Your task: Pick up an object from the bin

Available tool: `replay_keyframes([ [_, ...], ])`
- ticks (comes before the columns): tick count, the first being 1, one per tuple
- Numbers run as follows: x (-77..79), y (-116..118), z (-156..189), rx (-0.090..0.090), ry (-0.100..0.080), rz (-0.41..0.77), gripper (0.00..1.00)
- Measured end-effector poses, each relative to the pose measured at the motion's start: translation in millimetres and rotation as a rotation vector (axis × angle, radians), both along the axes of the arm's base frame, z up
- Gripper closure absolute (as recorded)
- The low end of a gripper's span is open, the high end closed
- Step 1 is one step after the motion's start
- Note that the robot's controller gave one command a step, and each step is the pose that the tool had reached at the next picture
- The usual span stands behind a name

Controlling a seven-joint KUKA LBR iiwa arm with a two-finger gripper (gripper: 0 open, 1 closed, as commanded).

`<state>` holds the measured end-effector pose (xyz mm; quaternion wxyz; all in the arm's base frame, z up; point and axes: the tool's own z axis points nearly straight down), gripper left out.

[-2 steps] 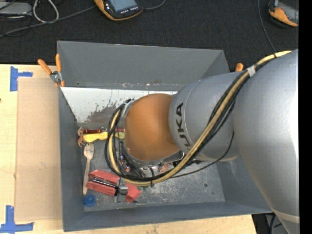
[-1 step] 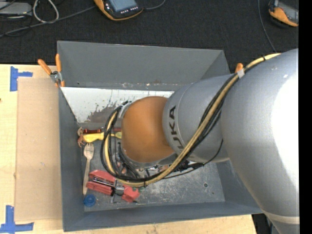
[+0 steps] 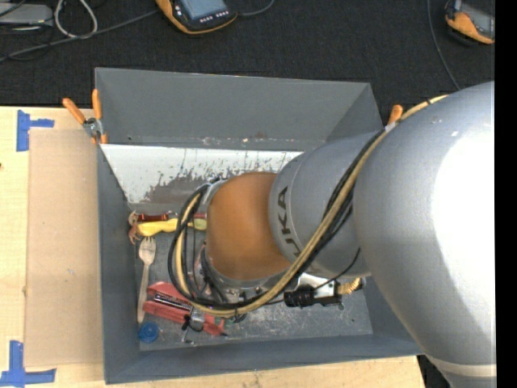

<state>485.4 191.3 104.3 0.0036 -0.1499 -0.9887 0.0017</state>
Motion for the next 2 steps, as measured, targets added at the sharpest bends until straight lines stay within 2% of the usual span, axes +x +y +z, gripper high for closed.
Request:
replay_keyframes([
  [1, -1.3, 8.5, -35.5, 0.002, -0.009, -0.152, 0.0],
  [2, 0.6, 8.7, -32.7, 0.002, -0.012, -0.141, 1.0],
])
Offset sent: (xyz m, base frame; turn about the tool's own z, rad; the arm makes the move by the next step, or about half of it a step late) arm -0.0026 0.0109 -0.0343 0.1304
